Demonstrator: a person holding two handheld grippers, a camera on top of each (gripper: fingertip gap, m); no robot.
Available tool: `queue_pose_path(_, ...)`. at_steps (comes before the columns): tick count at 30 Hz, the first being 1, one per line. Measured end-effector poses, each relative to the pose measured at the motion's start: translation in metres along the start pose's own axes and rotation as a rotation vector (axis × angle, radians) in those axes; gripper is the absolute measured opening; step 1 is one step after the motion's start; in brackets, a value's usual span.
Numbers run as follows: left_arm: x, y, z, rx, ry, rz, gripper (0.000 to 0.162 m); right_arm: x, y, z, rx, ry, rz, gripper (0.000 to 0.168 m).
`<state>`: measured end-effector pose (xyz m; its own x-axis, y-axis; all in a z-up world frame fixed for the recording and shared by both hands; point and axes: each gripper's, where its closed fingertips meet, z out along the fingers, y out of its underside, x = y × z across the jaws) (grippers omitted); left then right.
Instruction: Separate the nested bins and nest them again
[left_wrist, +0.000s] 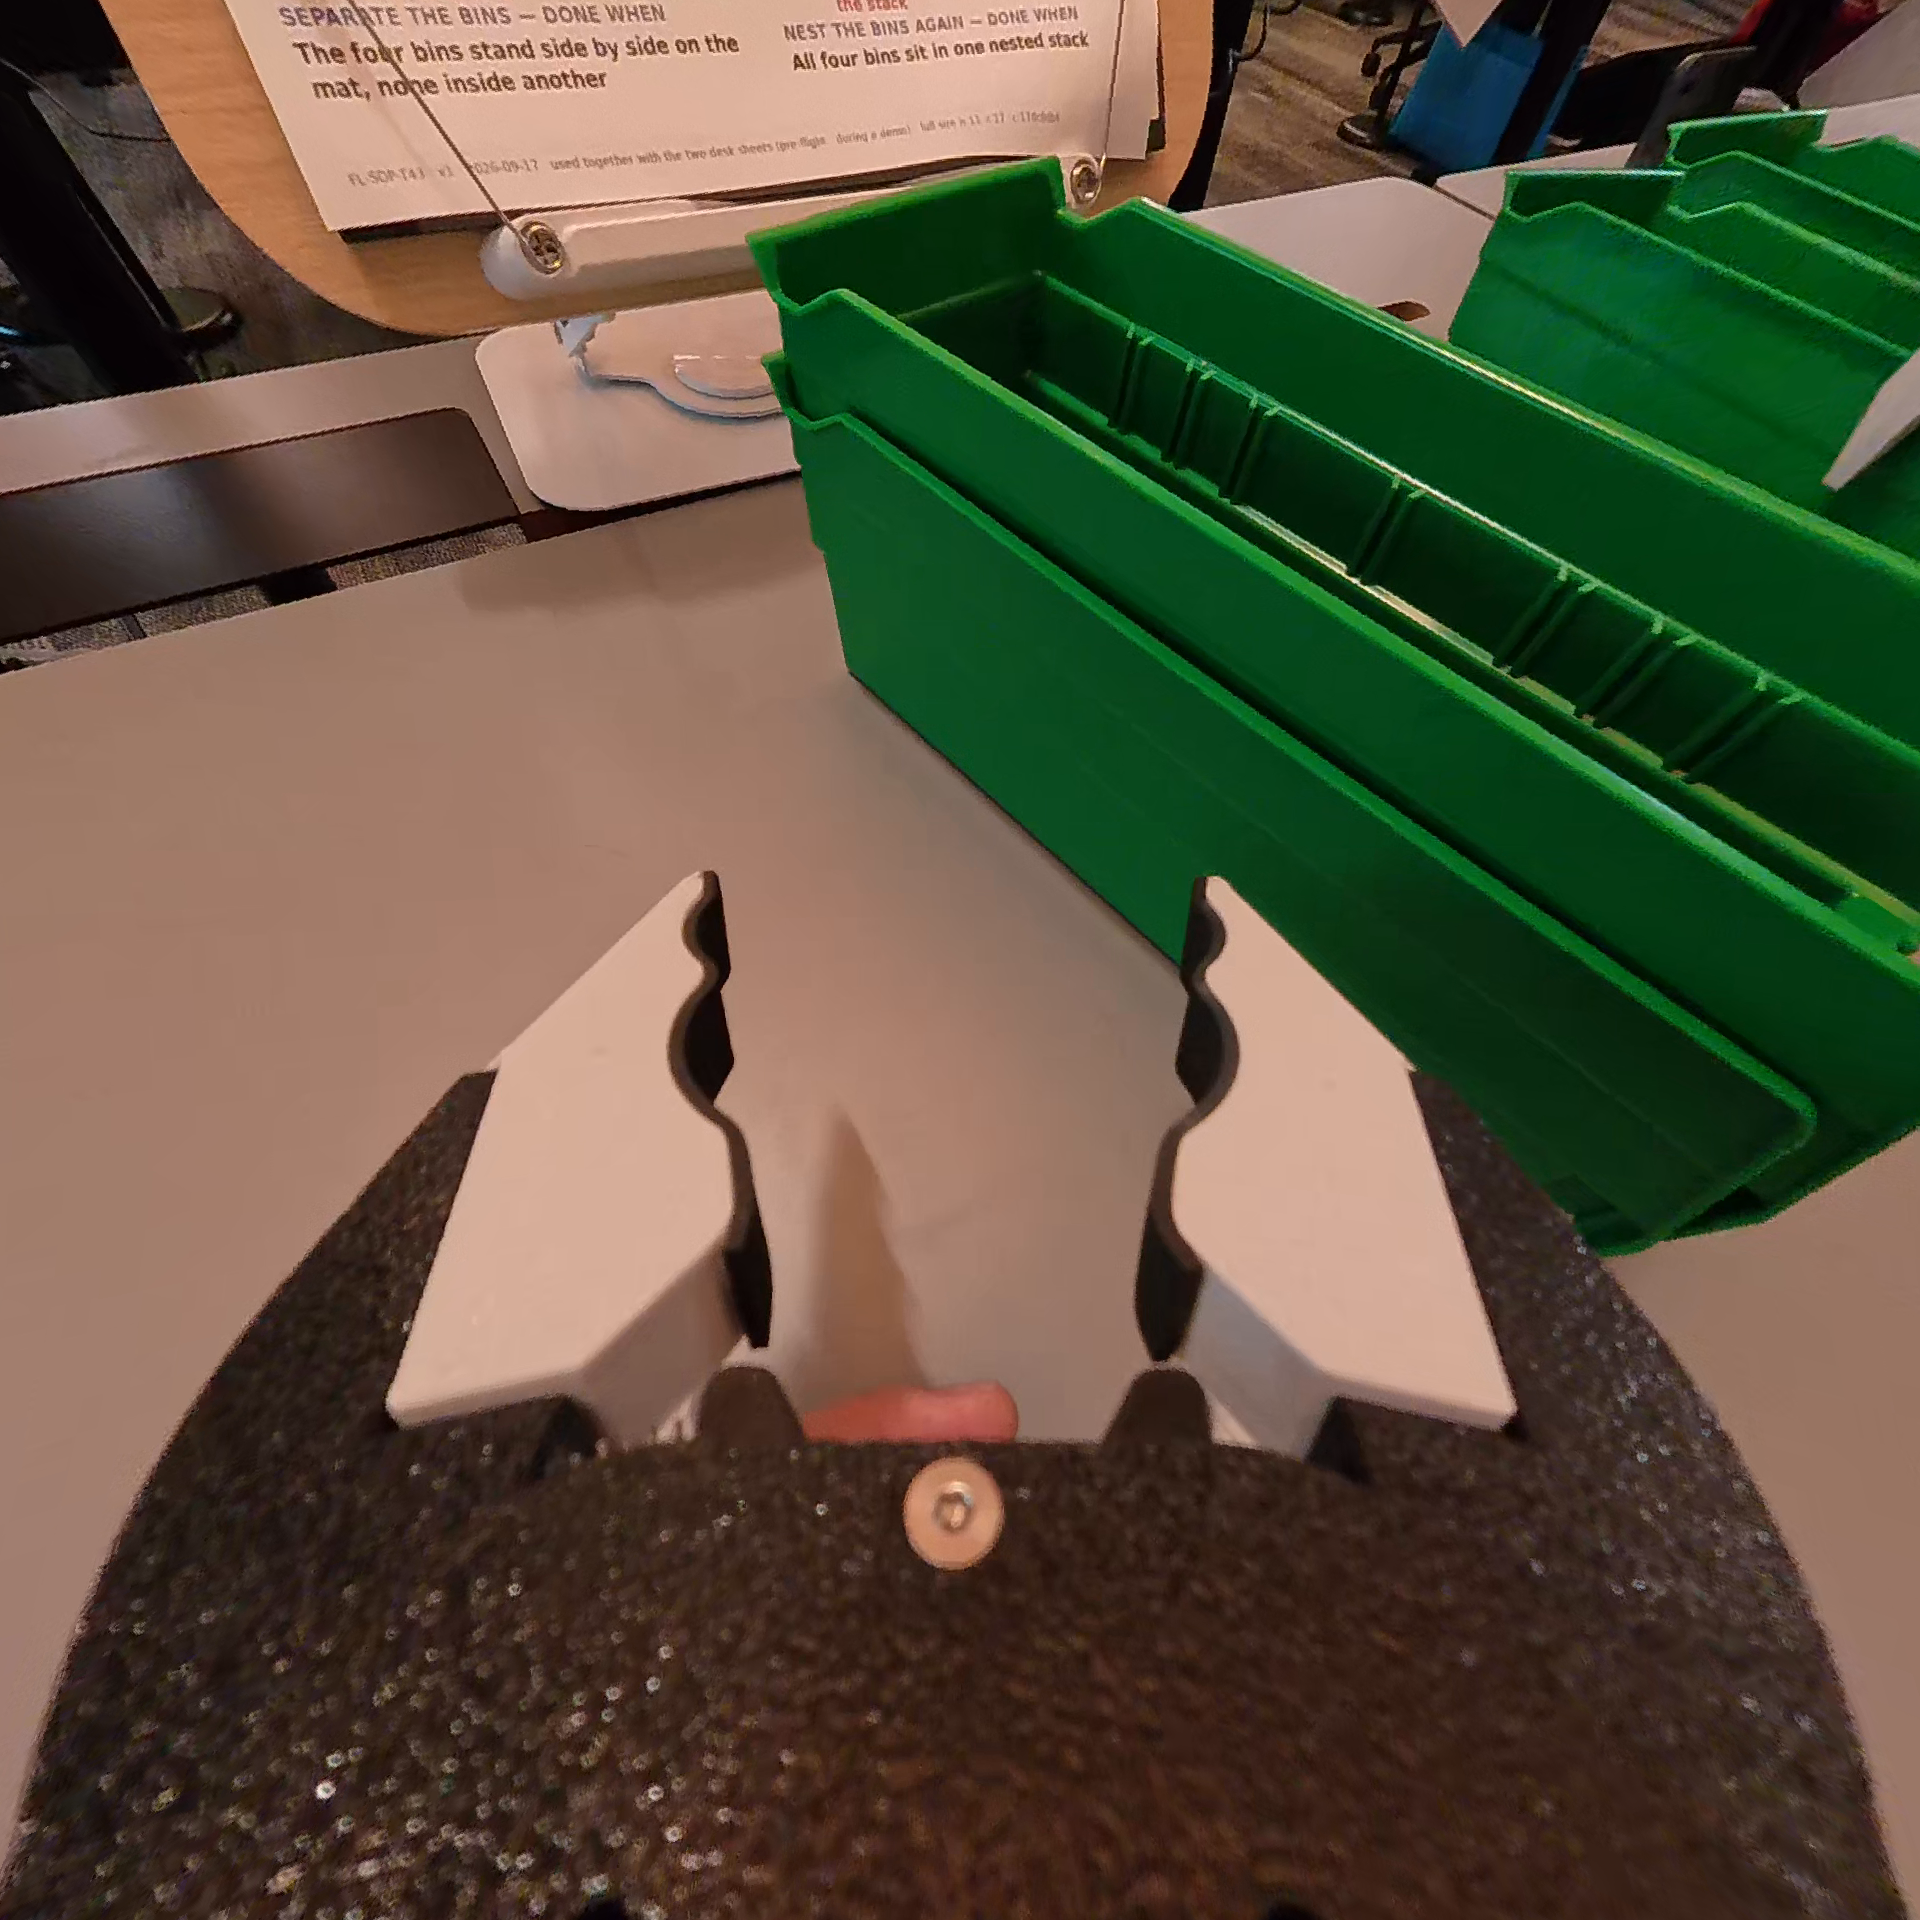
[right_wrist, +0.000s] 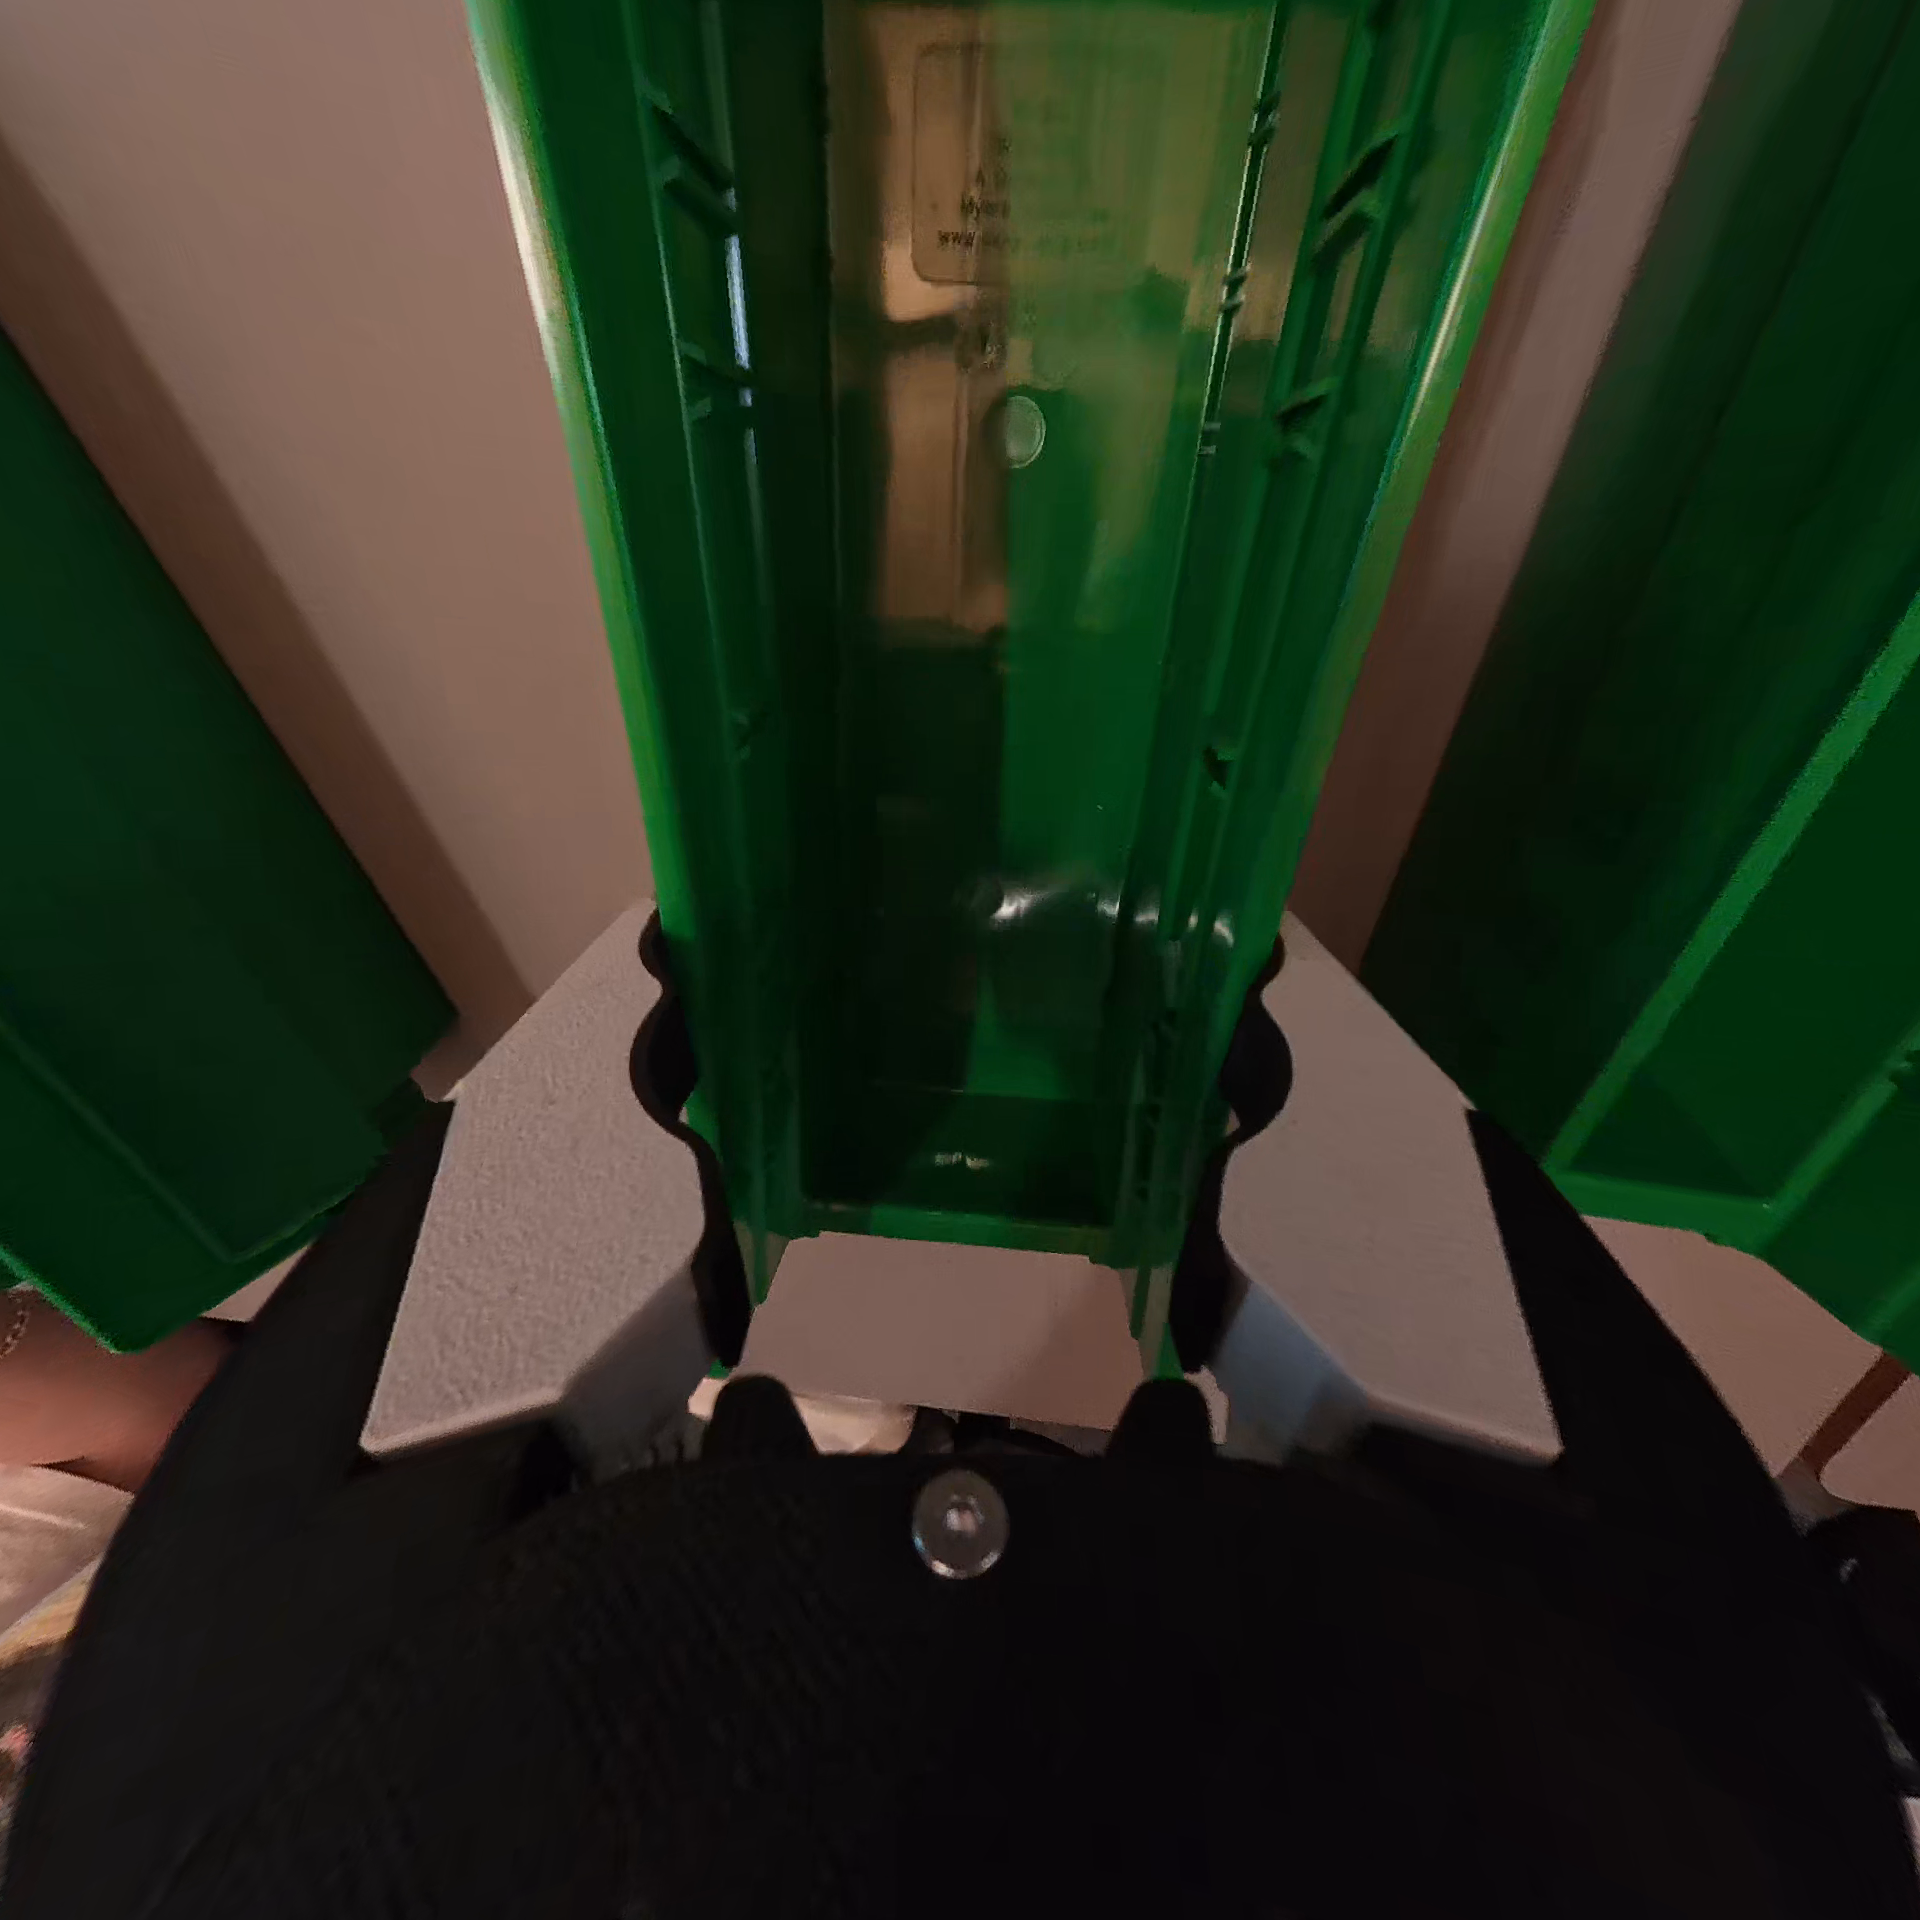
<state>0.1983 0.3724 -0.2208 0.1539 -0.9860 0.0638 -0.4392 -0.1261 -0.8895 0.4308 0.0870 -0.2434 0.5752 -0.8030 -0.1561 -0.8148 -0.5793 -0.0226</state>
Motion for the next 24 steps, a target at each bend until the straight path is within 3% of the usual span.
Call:
queue_pose_path(5,0.000,0.001,0.001,-0.003,0.000,-0.001,0.086,0.002,-0.008,0.000,0.007,0.041,-0.037,0.119)
queue_pose_path(13,0.000,0.002,0.003,-0.010,0.005,-0.006,0.086,-0.004,-0.046,-0.018,0.111,0.015,-0.032,0.115)
queue_pose_path(18,0.005,0.003,0.004,-0.010,0.021,-0.006,0.086,0.004,-0.047,-0.004,0.042,0.062,-0.033,0.124)
queue_pose_path(21,0.007,0.005,0.005,-0.017,0.035,-0.009,0.086,0.000,-0.044,0.004,-0.016,0.027,-0.010,0.119)
queue_pose_path(24,0.005,0.006,0.006,-0.022,0.034,-0.013,0.086,-0.003,-0.046,0.002,-0.033,0.015,-0.002,0.103)
